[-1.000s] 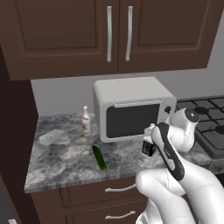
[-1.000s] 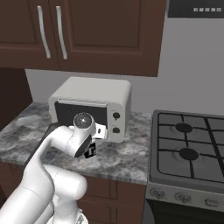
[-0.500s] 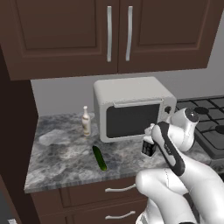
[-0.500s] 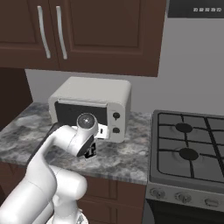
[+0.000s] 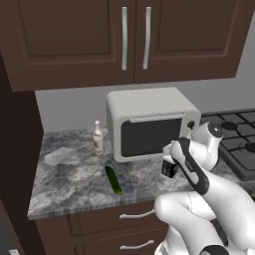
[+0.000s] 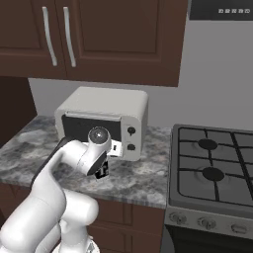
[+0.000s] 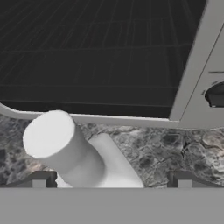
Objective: Place the liquors on the top shelf of the fridge to keep them out of children's reach, and place the cucumber on lower shelves for easy access.
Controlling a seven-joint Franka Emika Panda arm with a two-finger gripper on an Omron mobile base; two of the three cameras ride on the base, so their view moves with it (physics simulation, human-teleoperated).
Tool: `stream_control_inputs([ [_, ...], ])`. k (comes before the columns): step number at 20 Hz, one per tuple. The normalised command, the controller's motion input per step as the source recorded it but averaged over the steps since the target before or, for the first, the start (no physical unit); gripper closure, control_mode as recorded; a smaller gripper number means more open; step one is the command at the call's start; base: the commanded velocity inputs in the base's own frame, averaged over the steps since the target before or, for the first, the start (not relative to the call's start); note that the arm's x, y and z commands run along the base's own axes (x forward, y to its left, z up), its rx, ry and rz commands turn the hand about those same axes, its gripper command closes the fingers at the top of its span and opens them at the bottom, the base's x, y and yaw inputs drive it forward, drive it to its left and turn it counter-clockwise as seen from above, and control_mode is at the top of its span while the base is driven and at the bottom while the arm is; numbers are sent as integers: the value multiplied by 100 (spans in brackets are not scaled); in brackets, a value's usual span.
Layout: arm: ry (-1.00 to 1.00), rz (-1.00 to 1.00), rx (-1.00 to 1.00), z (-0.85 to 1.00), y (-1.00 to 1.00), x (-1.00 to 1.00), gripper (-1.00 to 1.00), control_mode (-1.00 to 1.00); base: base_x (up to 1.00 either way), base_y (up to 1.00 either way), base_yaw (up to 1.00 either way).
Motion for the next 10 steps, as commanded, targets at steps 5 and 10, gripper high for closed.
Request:
stream_control_inputs([
  [5,0,0,0,-21,16,9,-100,-100,0,0,0],
  [10,0,0,0,-22,16,8,-100,-100,0,0,0],
])
